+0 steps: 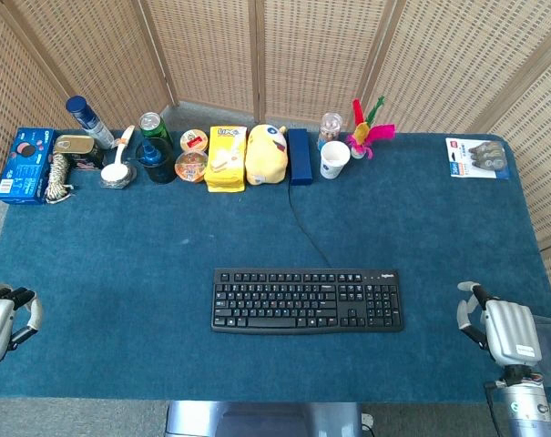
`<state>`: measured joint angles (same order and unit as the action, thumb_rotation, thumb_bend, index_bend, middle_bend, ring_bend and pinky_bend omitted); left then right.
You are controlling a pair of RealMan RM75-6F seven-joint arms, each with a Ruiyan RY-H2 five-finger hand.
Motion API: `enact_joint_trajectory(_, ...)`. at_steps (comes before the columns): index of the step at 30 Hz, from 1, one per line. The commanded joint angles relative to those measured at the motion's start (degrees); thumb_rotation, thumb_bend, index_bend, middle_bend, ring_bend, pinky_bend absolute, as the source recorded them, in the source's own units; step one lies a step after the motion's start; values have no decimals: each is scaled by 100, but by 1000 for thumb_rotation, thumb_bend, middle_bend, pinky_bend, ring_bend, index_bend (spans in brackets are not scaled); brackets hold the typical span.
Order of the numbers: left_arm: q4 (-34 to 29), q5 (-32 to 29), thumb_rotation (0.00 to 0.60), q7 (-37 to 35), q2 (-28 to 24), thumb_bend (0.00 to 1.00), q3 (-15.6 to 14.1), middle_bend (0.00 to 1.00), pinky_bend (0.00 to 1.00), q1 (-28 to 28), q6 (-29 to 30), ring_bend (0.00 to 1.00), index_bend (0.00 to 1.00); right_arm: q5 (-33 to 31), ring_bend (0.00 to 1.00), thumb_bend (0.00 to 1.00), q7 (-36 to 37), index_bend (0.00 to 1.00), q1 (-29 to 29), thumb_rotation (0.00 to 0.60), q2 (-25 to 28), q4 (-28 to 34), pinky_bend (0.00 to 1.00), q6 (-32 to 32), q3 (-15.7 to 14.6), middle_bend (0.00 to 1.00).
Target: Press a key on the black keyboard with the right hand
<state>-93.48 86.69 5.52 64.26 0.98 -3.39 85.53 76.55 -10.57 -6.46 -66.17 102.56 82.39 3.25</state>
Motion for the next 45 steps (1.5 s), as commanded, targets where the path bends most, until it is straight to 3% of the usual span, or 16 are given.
enact_joint_trajectory(1, 5, -12, 7, 7, 6, 527, 3, 578, 296, -7, -14, 513, 610, -24, 611, 613, -25, 292, -5, 0, -18, -6, 608, -25, 11, 518)
enact_joint_trajectory(11, -97, -56, 3, 58, -113, 528, 123, 578, 297, -90, -17, 513, 610, 9, 608, 608, 70, 291, -112, 0, -7, 10, 606, -221, 82, 512)
enact_joint_trajectory(16, -297, -50, 4, 184, -309, 528, 256, 578, 297, -229, -66, 513, 610, 231, 619, 600, 204, 271, -498, 0, 288, 425, 611, -628, 281, 515)
enact_joint_trajectory(19, -422, -42, 4, 221, -387, 527, 320, 578, 297, -310, -108, 513, 610, 230, 683, 600, 269, 267, -852, 0, 524, 748, 685, -1145, 410, 609)
enact_joint_trajectory(22, -528, -84, 5, 240, -440, 528, 352, 577, 296, -374, -192, 513, 610, 115, 827, 603, 412, 268, -1279, 0, 730, 1015, 803, -1802, 562, 766)
enact_joint_trajectory(27, -628, -192, 5, 284, -485, 528, 350, 578, 296, -428, -328, 513, 610, -351, 977, 625, 763, 300, -2046, 0, 889, 1110, 881, -3055, 791, 921)
enact_joint_trajectory(35, -625, -303, 5, 367, -458, 527, 318, 577, 293, -439, -398, 514, 610, -1360, 1000, 655, 545, 314, -3075, 0, 753, 722, 910, -4483, 822, 964)
enact_joint_trajectory(40, -606, -336, 6, 402, -431, 528, 305, 577, 291, -460, -436, 513, 611, -1985, 1000, 654, 174, 319, -3567, 0, 584, 497, 913, -4896, 623, 977)
enact_joint_trajectory(45, -598, -338, 9, 448, -408, 528, 304, 577, 290, -492, -459, 513, 610, -2535, 1000, 654, -213, 324, -3907, 0, 398, 374, 914, -4875, 365, 983)
